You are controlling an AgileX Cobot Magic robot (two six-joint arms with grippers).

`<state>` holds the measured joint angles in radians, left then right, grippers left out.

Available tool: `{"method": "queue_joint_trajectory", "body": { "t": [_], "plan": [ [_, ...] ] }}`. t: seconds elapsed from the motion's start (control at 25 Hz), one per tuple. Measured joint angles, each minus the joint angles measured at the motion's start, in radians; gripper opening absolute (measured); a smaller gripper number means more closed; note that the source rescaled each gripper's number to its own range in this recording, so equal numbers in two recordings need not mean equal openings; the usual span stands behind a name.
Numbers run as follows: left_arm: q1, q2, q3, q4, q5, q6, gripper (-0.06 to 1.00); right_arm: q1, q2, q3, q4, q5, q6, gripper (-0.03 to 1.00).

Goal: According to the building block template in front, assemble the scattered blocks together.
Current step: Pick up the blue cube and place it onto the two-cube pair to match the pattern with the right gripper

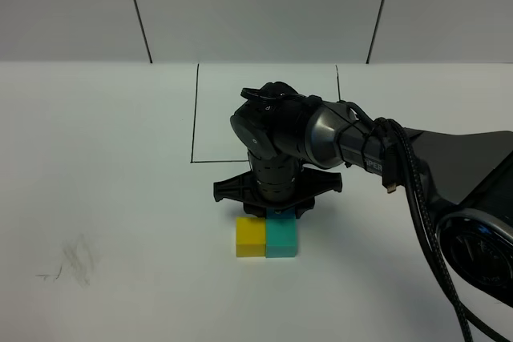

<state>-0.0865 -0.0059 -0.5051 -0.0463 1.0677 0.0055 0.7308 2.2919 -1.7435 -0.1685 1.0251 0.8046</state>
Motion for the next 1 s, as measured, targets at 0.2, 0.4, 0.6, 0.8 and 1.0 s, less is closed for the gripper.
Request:
{"method": "queue_joint_trajectory", "body": {
  "t": [0.2, 0.4, 0.6, 0.8, 1.0],
  "plan": [
    [0.0, 0.0, 0.0, 0.0, 0.0, 0.0, 0.75, 0.0, 0.0, 0.0, 0.001, -0.001, -0.002, 0.29],
    [0.0, 0.0, 0.0, 0.0, 0.0, 0.0, 0.75, 0.0, 0.0, 0.0, 0.007, -0.001, -0.003, 0.29],
    [0.0, 0.0, 0.0, 0.0, 0.0, 0.0, 0.75, 0.0, 0.0, 0.0, 0.017, -0.001, -0.004, 0.36],
    [0.0, 0.0, 0.0, 0.0, 0.0, 0.0, 0.75, 0.0, 0.0, 0.0, 0.018, -0.001, -0.032, 0.56],
    [0.0, 0.0, 0.0, 0.0, 0.0, 0.0, 0.75, 0.0, -0.003, 0.0, 0.018, -0.004, -0.042, 0.66]
  ]
}}
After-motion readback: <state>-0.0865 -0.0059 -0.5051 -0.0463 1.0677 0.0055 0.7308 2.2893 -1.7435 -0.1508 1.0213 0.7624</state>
